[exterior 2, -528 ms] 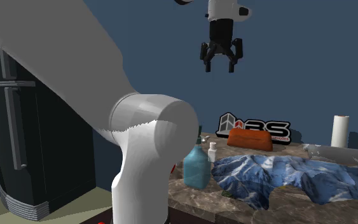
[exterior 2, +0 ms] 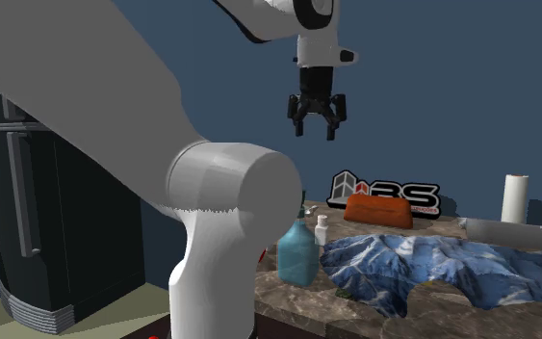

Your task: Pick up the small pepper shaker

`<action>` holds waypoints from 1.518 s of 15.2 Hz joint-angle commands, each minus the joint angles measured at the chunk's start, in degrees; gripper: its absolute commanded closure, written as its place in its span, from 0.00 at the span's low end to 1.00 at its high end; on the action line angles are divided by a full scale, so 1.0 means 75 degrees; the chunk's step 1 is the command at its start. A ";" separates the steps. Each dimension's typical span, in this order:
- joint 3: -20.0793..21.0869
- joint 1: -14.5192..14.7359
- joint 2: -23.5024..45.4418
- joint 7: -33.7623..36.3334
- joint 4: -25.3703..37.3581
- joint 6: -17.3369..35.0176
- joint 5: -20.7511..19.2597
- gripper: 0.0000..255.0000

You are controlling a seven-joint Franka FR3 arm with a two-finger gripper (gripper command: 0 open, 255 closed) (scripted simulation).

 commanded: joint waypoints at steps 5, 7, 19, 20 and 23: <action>0.0661 0.0392 -0.0090 0.0415 -0.1379 0.1577 0.0580 0.00; 0.0914 0.0554 0.0012 0.0557 -0.1758 0.2154 0.0803 0.00; 0.2667 0.1522 0.2523 0.1457 -0.2931 0.6446 0.2162 0.00; 0.2831 0.1553 0.2885 0.1550 -0.2928 0.6858 0.2222 0.00; 0.3407 0.1461 0.4051 0.1943 -0.2833 0.8091 0.2178 0.00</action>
